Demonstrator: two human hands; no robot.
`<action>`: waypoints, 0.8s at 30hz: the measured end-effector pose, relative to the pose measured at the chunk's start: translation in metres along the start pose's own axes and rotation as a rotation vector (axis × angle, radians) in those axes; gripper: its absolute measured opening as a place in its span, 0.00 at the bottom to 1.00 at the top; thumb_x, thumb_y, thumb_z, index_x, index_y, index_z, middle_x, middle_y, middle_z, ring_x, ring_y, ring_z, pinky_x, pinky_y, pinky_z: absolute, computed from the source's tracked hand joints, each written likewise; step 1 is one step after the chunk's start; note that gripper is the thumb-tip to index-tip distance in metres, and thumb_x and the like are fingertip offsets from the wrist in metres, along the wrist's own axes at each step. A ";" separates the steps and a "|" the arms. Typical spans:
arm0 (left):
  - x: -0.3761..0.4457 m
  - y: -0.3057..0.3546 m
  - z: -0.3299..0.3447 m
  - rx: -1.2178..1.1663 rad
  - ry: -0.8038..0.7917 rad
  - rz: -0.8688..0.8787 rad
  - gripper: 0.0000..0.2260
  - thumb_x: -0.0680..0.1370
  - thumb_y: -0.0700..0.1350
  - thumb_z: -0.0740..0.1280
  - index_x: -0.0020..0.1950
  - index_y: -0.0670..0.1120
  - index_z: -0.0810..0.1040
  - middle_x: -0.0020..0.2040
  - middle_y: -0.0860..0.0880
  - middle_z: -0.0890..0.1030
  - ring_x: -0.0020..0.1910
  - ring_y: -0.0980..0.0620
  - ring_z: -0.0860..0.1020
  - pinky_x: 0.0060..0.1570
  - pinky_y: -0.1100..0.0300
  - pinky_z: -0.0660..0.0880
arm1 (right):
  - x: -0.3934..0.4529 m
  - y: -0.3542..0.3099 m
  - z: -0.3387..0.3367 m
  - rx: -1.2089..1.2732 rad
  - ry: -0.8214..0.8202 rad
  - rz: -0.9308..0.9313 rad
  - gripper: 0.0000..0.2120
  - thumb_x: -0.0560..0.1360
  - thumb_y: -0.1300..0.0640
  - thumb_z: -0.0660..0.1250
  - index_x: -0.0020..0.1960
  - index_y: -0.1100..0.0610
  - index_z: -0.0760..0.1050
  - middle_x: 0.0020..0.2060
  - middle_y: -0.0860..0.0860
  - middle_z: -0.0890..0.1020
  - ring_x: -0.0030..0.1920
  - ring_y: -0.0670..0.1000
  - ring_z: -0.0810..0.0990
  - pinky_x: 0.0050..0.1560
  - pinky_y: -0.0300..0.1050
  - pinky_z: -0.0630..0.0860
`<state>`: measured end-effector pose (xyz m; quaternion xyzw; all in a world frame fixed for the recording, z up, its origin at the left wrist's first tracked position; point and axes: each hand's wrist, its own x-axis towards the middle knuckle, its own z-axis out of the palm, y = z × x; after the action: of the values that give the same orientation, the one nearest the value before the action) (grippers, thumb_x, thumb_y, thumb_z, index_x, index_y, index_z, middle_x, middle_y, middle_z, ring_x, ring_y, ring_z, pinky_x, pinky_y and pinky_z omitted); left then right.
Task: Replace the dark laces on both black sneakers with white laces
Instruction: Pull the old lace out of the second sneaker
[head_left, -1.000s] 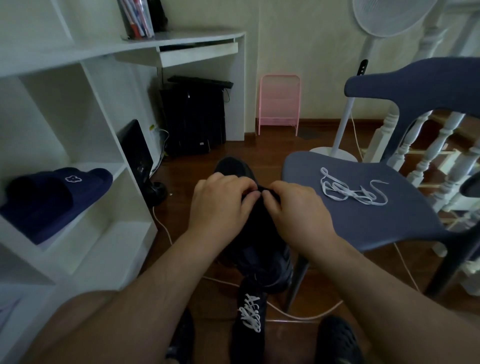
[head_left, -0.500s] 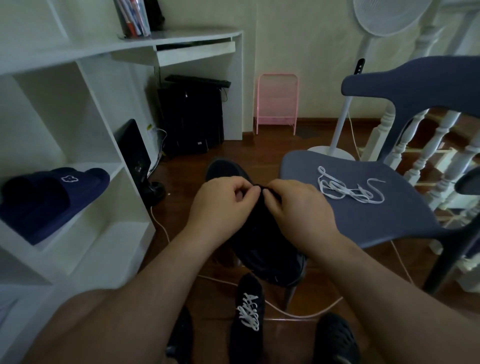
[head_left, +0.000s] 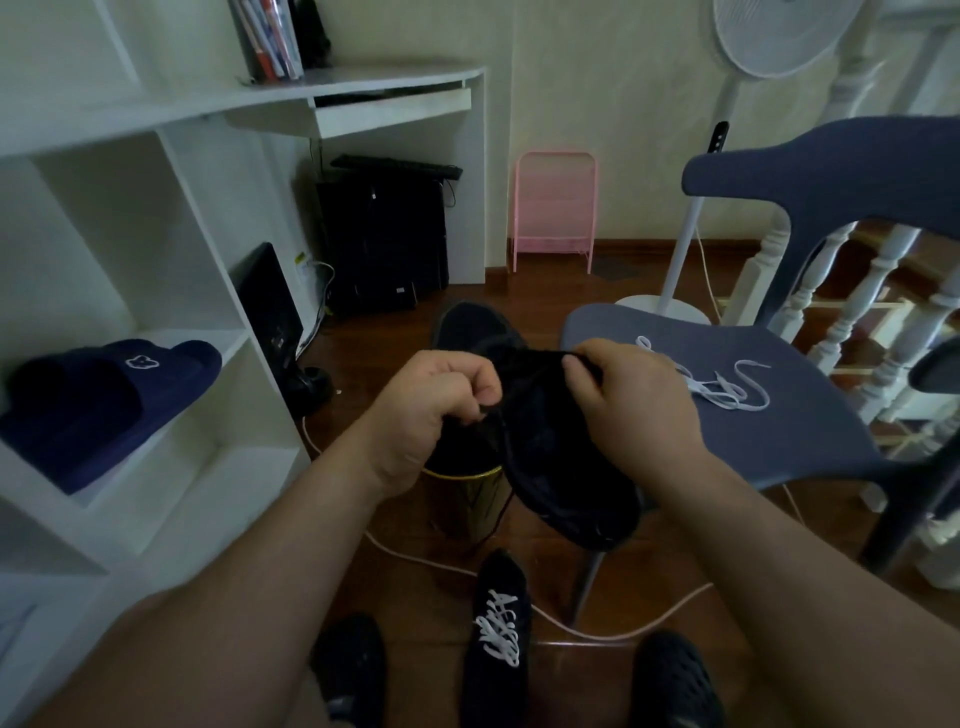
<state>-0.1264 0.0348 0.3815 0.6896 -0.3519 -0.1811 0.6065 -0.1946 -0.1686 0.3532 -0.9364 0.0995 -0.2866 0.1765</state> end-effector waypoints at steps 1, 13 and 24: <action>0.000 -0.001 -0.002 0.059 -0.008 -0.001 0.04 0.66 0.40 0.61 0.31 0.44 0.69 0.28 0.50 0.68 0.29 0.55 0.66 0.32 0.64 0.65 | -0.002 -0.002 0.001 -0.011 -0.011 -0.012 0.13 0.84 0.47 0.60 0.48 0.53 0.79 0.39 0.50 0.80 0.41 0.56 0.78 0.40 0.54 0.76; 0.012 -0.023 0.019 0.626 0.287 -0.119 0.12 0.82 0.55 0.67 0.41 0.55 0.84 0.36 0.55 0.83 0.38 0.57 0.81 0.41 0.50 0.81 | -0.013 -0.025 0.015 -0.024 -0.083 -0.101 0.13 0.83 0.45 0.60 0.45 0.50 0.76 0.37 0.45 0.76 0.41 0.55 0.78 0.40 0.53 0.75; 0.003 -0.011 0.003 0.337 -0.065 -0.055 0.14 0.76 0.48 0.63 0.34 0.41 0.78 0.33 0.41 0.75 0.36 0.40 0.74 0.41 0.48 0.72 | -0.004 0.001 0.003 0.021 -0.070 -0.011 0.13 0.84 0.47 0.61 0.48 0.52 0.79 0.39 0.49 0.81 0.41 0.54 0.78 0.40 0.53 0.76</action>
<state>-0.1235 0.0313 0.3706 0.7846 -0.3776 -0.1586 0.4654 -0.1963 -0.1678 0.3488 -0.9445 0.0851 -0.2557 0.1881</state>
